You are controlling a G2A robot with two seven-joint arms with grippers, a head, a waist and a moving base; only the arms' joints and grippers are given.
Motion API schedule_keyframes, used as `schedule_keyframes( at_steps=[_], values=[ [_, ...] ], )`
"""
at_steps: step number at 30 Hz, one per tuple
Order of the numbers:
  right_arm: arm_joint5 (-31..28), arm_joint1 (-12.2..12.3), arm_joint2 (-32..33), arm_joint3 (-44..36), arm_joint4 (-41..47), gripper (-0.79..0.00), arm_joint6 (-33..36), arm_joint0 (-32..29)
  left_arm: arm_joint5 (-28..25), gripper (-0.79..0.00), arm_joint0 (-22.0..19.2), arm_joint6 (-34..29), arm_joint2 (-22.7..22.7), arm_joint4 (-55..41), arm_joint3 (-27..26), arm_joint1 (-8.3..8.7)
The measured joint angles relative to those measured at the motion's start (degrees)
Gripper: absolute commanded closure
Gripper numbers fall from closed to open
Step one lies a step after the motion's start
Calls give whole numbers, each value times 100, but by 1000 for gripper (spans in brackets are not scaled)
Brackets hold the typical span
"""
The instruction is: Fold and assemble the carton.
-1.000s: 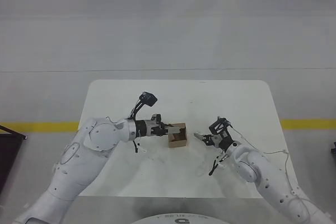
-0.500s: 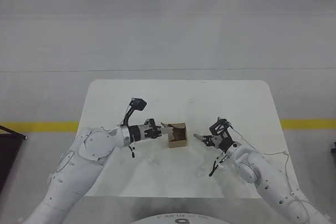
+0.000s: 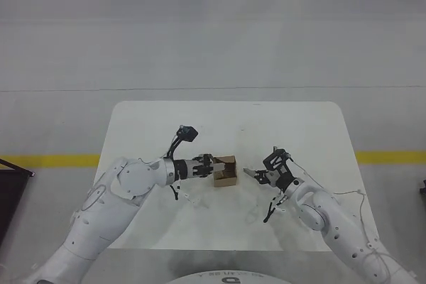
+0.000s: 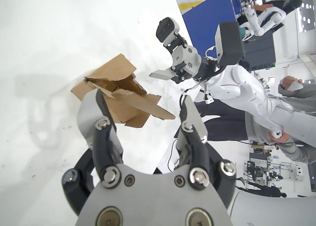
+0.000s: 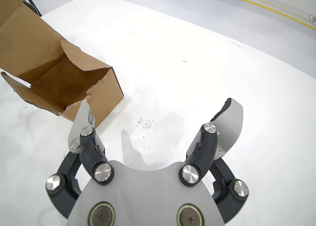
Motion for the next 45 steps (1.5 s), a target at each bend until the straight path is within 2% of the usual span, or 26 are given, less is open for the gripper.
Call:
schedule_keyframes(
  at_steps=[2, 3, 12, 18, 19, 20, 21, 28, 38, 45],
  values=[
    [-15, -8, 23, -25, -25, -785, 15, -6, 79, -40, -32, -64, 25, 23, 24, 1],
    [-30, -15, 35, -38, -39, -785, 28, -9, 129, 0, -52, -91, 37, 46, 38, 2],
    [-79, -78, 67, -100, -128, -785, 120, -1, 293, 0, -96, -116, 46, 49, 54, 15],
    [-113, -123, 80, -79, -154, -785, 147, 8, 373, 0, -149, -199, 59, 466, -82, 48],
    [-119, -130, 84, -72, -153, -785, 151, 11, 393, -142, -159, -203, 56, 488, -110, 51],
    [-128, -139, 89, -62, -154, -785, 155, 14, 418, -369, -177, -209, 50, 522, -149, 54],
    [-135, -145, 92, -54, -154, -785, 159, 15, 436, -785, -194, -217, 47, 561, -179, 57],
    [-171, -187, 143, -18, -168, -785, 182, 8, 486, -785, -338, -330, 78, 989, -380, 81],
    [-223, -239, 223, -5, -194, -785, 217, -53, 743, -785, -649, -463, 335, 2186, -618, 83],
    [-242, -275, 263, -8, -227, -785, 230, -85, 865, -785, -922, -774, 603, 2379, -509, 28]
  ],
)
